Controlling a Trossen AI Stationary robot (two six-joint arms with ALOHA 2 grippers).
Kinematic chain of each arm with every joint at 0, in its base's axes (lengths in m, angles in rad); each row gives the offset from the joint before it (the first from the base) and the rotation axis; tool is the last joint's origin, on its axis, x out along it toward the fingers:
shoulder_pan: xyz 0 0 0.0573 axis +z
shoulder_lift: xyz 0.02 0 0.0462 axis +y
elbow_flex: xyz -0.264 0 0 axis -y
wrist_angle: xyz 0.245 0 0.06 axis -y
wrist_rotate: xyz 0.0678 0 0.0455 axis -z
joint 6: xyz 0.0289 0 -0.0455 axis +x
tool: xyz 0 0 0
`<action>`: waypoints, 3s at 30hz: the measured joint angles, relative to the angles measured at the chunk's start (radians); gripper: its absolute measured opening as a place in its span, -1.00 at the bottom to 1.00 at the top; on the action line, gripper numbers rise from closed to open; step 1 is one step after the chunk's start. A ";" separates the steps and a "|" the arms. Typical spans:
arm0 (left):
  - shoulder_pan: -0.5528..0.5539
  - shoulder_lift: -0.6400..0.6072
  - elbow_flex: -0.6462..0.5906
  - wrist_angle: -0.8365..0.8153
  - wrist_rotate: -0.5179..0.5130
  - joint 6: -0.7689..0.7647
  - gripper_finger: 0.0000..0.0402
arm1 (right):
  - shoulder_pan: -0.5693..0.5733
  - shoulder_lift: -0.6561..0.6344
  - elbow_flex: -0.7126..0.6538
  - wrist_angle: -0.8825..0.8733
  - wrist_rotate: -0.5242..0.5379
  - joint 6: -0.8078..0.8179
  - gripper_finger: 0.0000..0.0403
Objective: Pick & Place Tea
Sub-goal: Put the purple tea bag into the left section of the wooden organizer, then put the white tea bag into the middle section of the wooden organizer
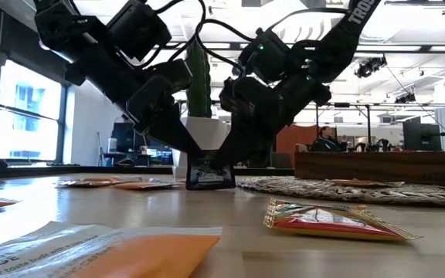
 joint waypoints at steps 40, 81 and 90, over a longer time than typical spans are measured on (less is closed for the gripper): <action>0.000 -0.019 -0.001 -0.107 -0.105 0.000 -0.10 | 0.079 -0.600 0.000 -0.945 0.838 0.168 -1.00; 0.000 -0.019 -0.001 -0.090 -0.107 -0.001 -0.10 | -0.041 -0.602 -0.284 -0.529 0.878 -0.104 -0.45; 0.000 -0.019 -0.001 -0.089 -0.105 0.002 -0.10 | 0.037 -0.598 -0.050 -0.555 0.729 -0.196 -0.44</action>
